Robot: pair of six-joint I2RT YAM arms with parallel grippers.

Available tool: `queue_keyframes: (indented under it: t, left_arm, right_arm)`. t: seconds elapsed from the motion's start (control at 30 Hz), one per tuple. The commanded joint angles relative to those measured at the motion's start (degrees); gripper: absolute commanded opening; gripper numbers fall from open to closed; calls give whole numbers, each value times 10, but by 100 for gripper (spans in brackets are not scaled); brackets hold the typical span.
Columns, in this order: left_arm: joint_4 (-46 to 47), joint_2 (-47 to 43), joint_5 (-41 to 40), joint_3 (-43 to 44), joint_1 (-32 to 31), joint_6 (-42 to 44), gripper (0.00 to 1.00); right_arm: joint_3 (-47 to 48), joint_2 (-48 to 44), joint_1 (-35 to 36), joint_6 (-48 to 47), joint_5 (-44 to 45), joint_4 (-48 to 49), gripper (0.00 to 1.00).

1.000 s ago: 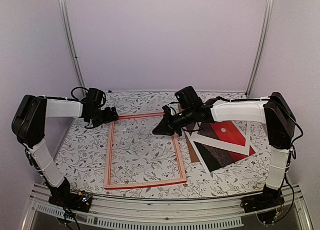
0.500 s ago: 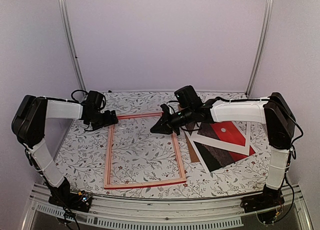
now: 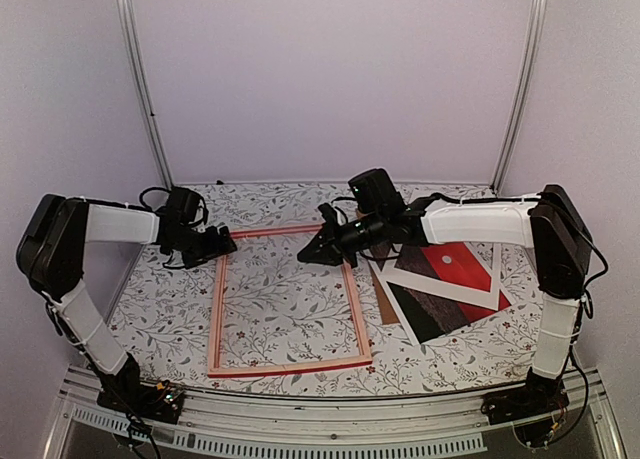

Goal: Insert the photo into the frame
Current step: Pick up the glass panel from the frame body.

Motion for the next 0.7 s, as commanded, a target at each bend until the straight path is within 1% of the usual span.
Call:
queue_keyframes:
  t: [0.0,0.37,0.67]
  left_arm:
    - [11,-29,39,-19,21,-7,96]
    - [25,-44,81,-36,48,-19,96]
    - [26,-49,81,-37,55,-20,96]
  right_arm:
    - [3,-29,6,6,-9,29,0]
    - [-1,-32,9,6,-16,45,0]
    - [-1,-29,9,9,-24,70,0]
